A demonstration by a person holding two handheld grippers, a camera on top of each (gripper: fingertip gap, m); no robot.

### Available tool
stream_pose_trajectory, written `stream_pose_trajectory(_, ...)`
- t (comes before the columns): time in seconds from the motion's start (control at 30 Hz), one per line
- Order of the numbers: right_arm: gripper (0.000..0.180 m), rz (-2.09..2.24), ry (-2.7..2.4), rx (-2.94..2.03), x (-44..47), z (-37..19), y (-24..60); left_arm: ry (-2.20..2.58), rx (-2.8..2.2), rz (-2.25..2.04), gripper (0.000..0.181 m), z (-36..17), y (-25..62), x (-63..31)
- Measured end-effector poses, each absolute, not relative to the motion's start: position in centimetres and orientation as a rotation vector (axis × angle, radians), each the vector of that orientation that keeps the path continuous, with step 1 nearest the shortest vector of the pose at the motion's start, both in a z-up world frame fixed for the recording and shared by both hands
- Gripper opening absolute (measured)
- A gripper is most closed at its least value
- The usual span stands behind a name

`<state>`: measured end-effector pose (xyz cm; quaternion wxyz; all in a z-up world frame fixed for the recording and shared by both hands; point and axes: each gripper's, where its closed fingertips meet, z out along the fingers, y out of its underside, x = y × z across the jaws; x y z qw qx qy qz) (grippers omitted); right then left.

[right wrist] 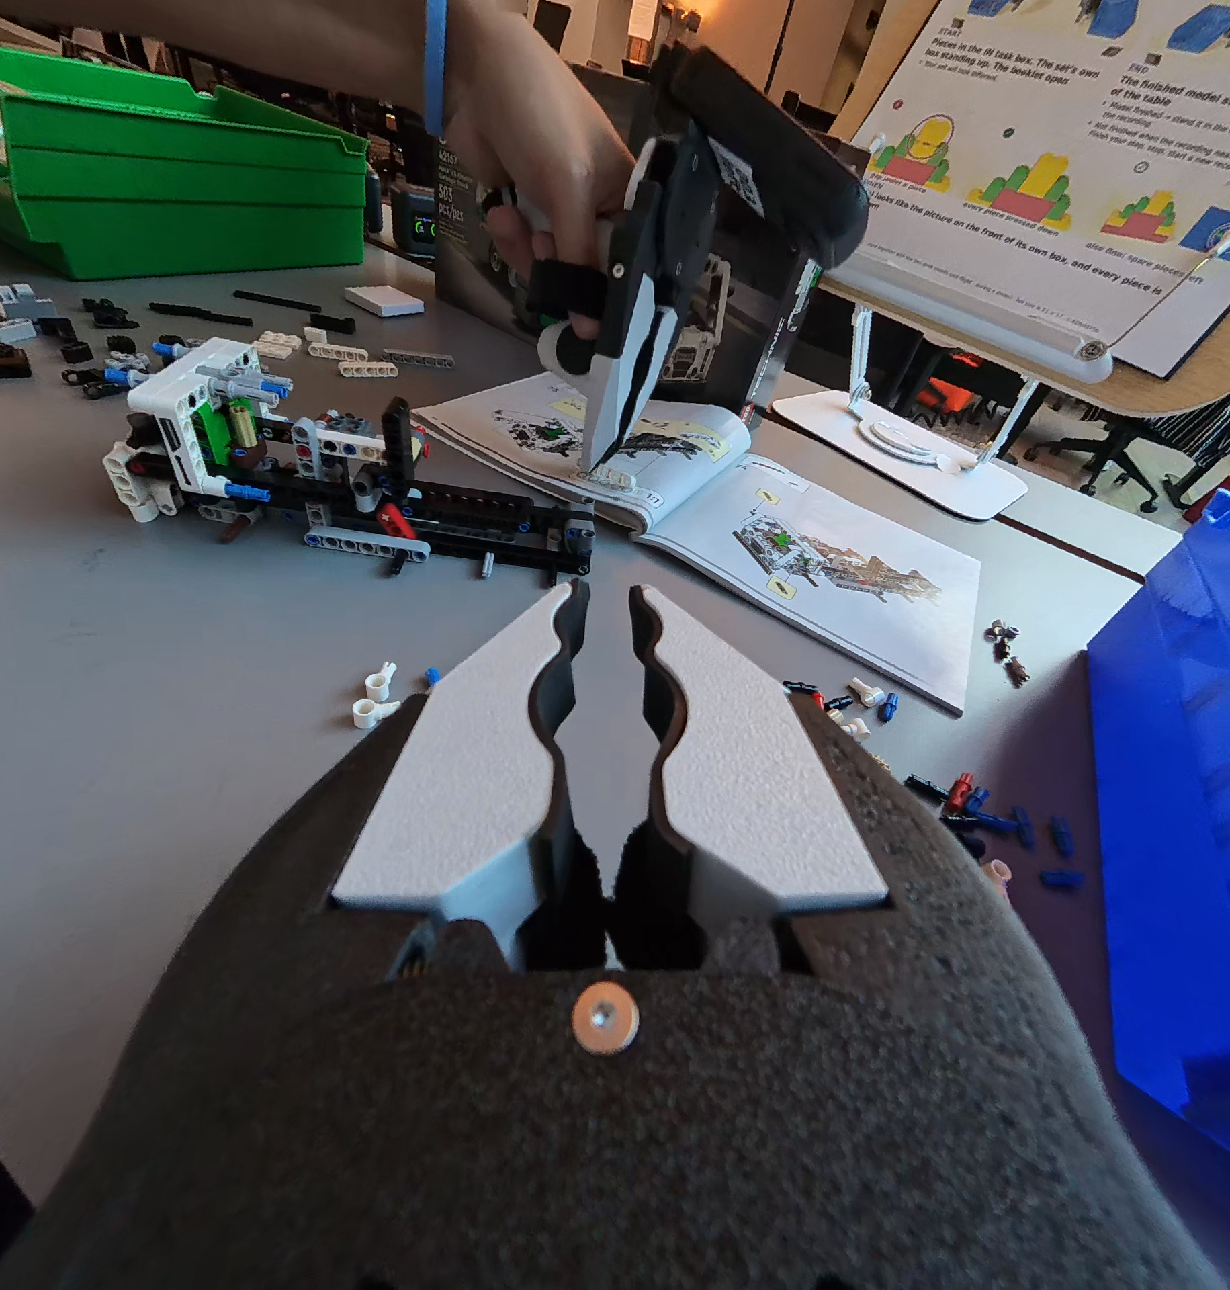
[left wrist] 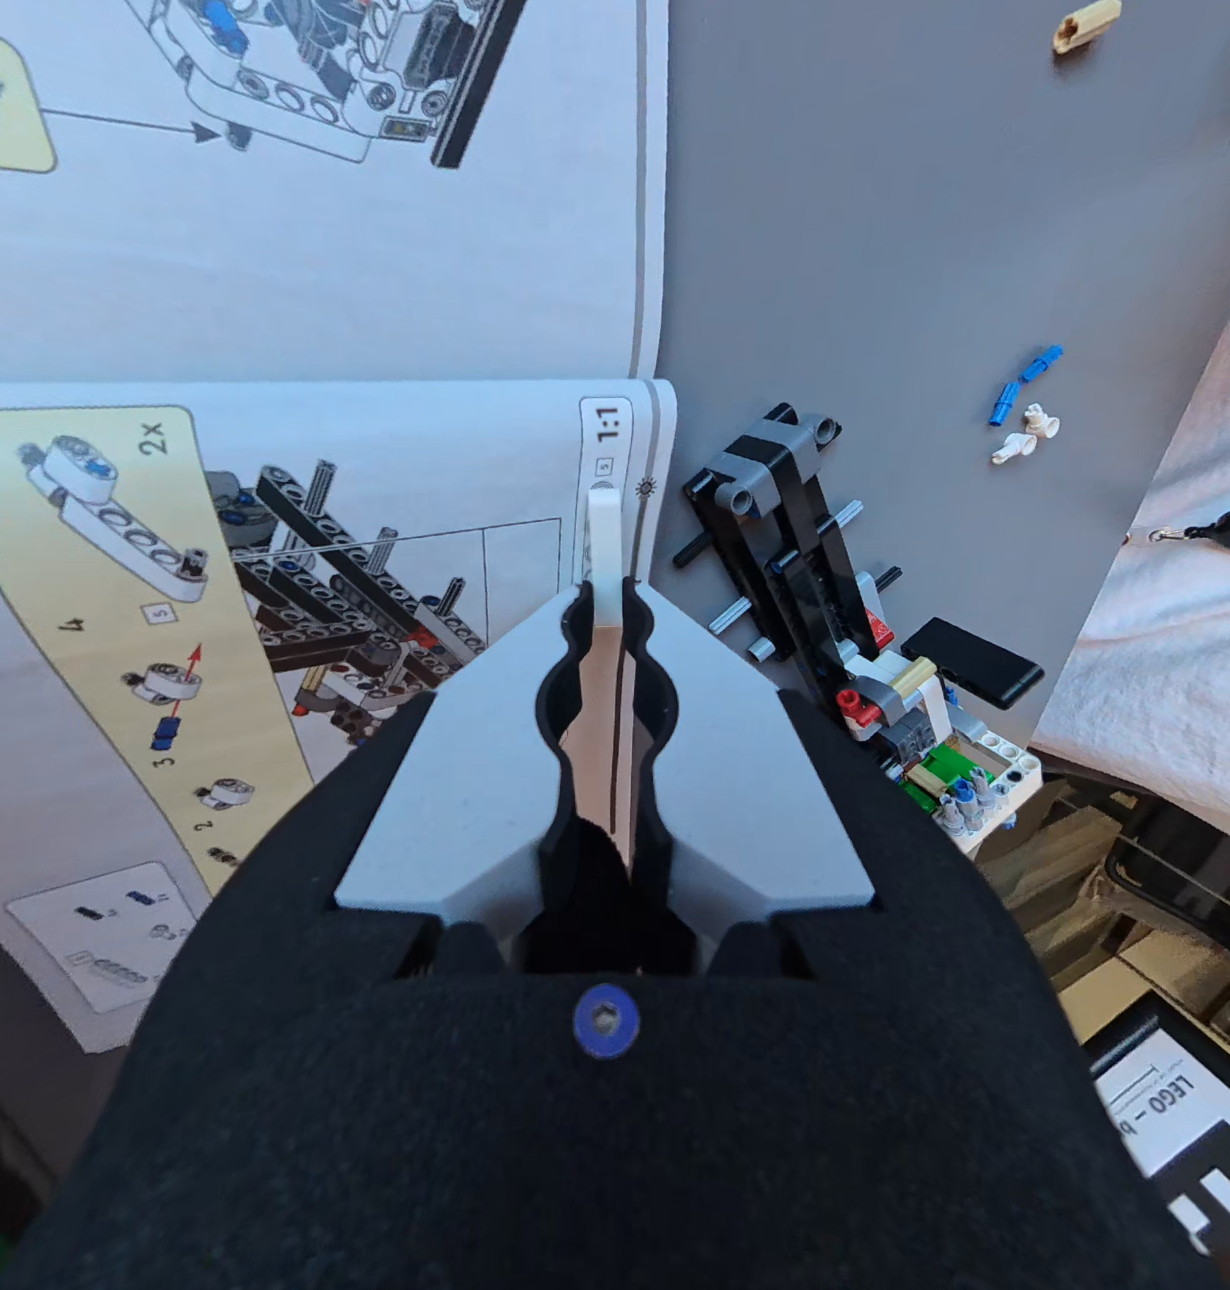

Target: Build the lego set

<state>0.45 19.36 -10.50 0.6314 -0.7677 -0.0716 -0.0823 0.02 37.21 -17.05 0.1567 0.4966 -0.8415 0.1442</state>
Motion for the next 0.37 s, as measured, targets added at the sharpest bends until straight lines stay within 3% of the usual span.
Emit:
stream_pose_trajectory(0.2, 0.011, -0.195, -0.163, -1.754, 0.5, -10.5, 19.3, -2.434, 1.438, 0.418, 0.005, -16.3, 36.7, -0.1)
stream_pose_trajectory(0.37, 0.011, -0.177, -0.138, -1.733, 0.7, -10.1, 19.1, -2.352, 1.578, 0.893, 0.005, -7.5, 27.4, -3.7)
